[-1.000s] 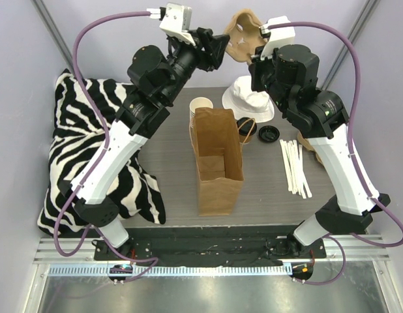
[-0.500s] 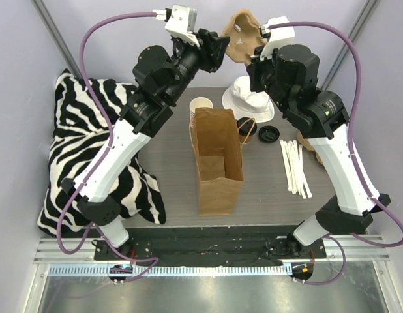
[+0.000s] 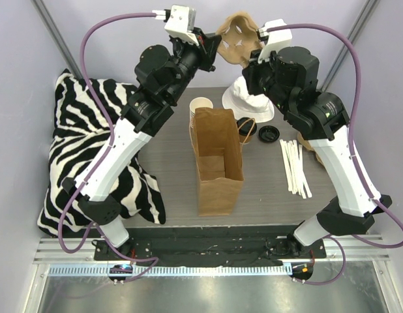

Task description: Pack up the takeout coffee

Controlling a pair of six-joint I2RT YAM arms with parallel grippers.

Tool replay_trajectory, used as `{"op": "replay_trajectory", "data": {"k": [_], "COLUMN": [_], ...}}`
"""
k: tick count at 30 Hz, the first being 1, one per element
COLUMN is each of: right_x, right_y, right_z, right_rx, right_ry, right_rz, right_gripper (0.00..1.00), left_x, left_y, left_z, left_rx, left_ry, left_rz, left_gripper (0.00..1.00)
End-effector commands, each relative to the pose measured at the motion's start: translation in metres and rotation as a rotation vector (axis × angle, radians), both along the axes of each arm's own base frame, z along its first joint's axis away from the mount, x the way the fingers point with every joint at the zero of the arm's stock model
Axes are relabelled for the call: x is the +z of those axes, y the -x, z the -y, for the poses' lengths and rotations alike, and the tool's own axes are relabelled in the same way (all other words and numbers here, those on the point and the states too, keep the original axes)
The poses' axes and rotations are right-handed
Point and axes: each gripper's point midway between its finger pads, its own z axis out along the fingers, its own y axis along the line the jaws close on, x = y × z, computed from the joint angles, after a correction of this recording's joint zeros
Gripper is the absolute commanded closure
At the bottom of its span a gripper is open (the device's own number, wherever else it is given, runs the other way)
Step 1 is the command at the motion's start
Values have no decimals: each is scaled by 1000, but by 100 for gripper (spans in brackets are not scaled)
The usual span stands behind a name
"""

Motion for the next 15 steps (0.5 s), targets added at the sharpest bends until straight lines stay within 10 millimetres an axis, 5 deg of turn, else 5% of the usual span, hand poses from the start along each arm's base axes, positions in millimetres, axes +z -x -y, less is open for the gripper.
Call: {"op": "replay_trajectory", "data": {"k": [1,9,15], "right_x": [19,33,61], "right_y": [12,23,47], "right_z": [-2,-1,6], "right_rx": [48,90,160], "right_ry": [-43,-50,-44], "right_rz": [46,81,161], "right_gripper": [86,36,22], "left_x": [13,25,24], "left_y": [3,7,19], "left_z": [-8,-25,-44], "left_rx": [18,25,18], "left_ry": [39,49,14], "left_rz": [19,41,49], "left_gripper": [100,100,100]}}
